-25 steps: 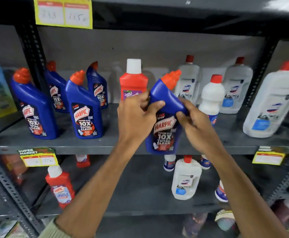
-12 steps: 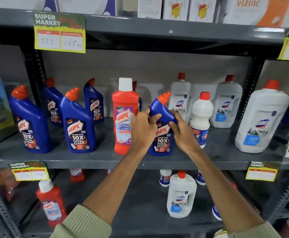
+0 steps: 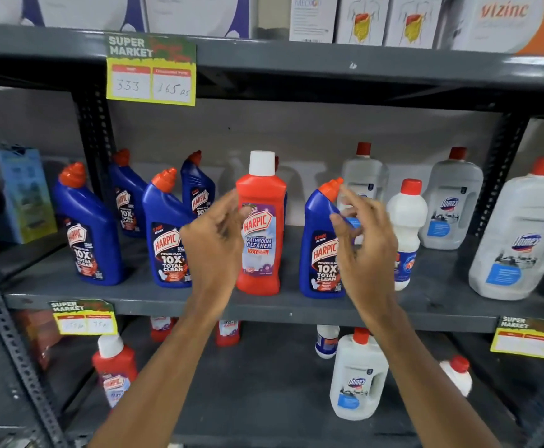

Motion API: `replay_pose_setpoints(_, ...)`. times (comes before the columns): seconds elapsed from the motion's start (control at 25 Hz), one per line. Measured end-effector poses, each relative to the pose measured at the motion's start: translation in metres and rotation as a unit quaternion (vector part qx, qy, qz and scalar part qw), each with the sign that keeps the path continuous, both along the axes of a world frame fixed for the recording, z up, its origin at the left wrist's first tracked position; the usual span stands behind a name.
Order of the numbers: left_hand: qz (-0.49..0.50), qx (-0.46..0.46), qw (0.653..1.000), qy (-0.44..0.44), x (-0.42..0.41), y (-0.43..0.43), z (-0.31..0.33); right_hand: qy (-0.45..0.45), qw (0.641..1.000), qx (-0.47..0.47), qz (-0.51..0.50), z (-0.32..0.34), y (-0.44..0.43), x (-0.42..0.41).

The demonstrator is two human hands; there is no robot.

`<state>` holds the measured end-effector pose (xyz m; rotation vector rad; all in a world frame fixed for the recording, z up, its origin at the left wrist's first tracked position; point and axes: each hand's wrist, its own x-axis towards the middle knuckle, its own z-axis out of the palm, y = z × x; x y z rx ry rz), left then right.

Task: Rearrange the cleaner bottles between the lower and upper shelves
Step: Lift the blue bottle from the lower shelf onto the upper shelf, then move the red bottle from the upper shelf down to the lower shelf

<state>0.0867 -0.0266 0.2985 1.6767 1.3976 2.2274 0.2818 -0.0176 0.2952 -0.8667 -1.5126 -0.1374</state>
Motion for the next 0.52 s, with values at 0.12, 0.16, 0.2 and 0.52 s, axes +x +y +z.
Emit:
replay_pose_setpoints(0.12,0.018,-0.087,0.995,0.034,-0.018,0.022,-0.012,-0.039,0.993,-0.093,0.060,-0.003,0.005,-0.047)
replay_pose_setpoints(0.16,0.002,-0.131,0.989,0.062,-0.020,0.030,-0.018,-0.073,0.984,-0.152,0.057,-0.011,0.017,-0.060)
replay_pose_setpoints(0.2,-0.025,-0.169,0.982,0.074,-0.019,0.037,-0.023,-0.095,0.969,-0.223,0.055,-0.018,0.027,-0.070)
replay_pose_setpoints(0.52,-0.095,-0.145,0.985,0.003,-0.026,-0.019,-0.051,-0.006,0.947,-0.290,0.139,-0.051,-0.013,-0.079)
